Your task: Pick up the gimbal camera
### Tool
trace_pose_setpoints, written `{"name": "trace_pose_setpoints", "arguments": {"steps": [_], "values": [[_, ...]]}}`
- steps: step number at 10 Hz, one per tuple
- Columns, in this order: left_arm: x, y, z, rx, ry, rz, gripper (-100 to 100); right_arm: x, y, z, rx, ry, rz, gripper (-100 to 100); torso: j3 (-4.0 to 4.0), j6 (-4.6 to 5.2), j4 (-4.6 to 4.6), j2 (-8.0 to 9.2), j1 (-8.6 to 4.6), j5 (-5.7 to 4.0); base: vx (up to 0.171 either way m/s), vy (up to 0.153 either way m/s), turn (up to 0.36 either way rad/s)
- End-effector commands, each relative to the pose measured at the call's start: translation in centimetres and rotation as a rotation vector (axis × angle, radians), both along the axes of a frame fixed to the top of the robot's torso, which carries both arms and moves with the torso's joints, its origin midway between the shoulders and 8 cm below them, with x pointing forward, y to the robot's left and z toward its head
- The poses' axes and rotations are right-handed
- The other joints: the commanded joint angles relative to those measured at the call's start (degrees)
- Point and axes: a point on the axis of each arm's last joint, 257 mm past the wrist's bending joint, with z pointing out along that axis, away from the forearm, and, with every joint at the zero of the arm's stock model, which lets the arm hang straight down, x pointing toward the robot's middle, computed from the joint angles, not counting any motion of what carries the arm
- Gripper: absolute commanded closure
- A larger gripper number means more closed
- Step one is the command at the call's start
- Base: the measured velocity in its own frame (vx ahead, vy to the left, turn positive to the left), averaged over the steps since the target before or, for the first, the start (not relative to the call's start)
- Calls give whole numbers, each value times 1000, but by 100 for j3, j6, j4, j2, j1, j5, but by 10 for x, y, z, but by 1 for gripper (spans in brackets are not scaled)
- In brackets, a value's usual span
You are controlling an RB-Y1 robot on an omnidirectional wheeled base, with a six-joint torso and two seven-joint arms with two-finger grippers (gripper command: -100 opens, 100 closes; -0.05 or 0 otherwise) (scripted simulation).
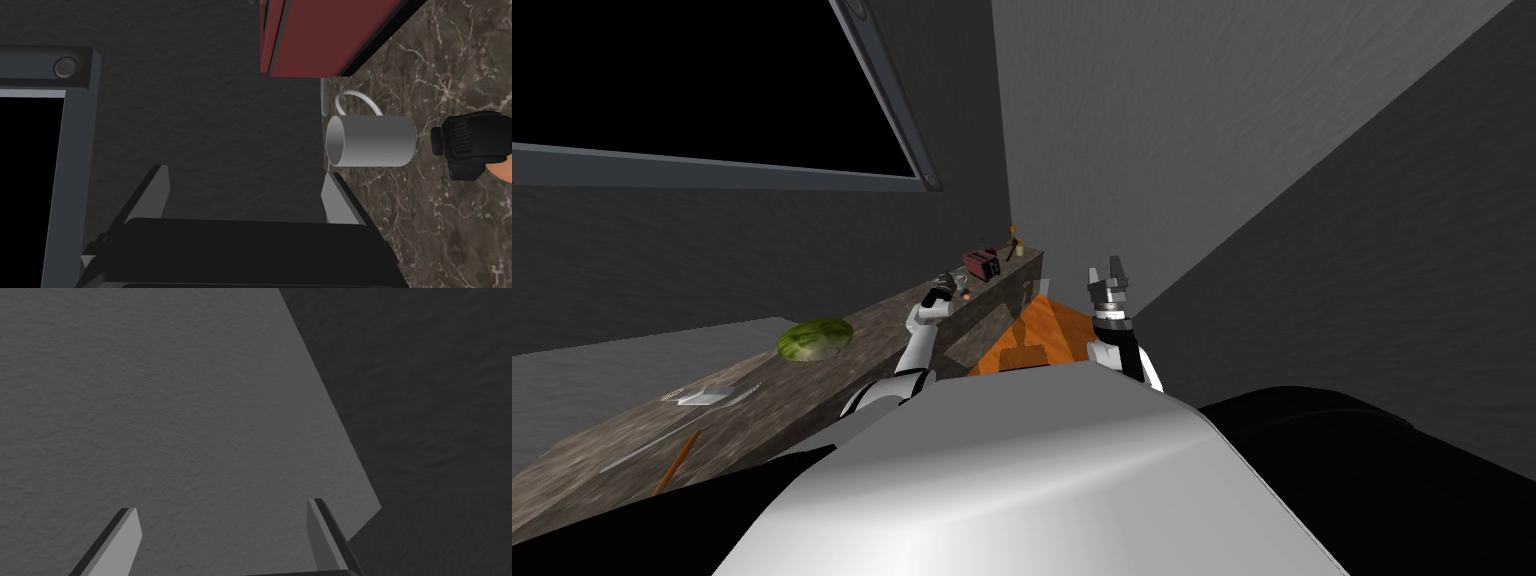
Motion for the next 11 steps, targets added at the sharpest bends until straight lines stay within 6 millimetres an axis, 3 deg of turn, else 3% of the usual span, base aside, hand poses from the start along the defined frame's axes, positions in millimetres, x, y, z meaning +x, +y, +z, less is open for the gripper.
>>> {"name": "trace_pose_setpoints", "arguments": {"steps": [1,4,5,6,7,11], "values": [[6,7,-11,-14,47,16,-100,0,0,0,0,0,0,0,0,0,0,0,0,0,-19,-34,-4],[22,24,-13,-50,118,51,-100,0,0,0,0,0,0,0,-2,-1,-1,-3,6,2,-15,-31,-7],[21,27,-25,-56,150,60,-100,0,0,0,0,0,0,0,-1,-1,-1,-2,6,1,-14,-23,-5],[27,33,-18,-72,167,72,-100,0,0,0,0,0,0,0,-1,-1,-1,-3,8,2,-15,-30,-5],[25,37,-31,-79,198,82,-100,0,0,0,0,0,0,0,-1,-1,0,-2,6,1,-12,-27,-3],[32,52,-39,-123,283,121,-100,0,0,0,0,0,0,0,-1,-2,-1,-2,10,3,-14,-20,-5]]}}
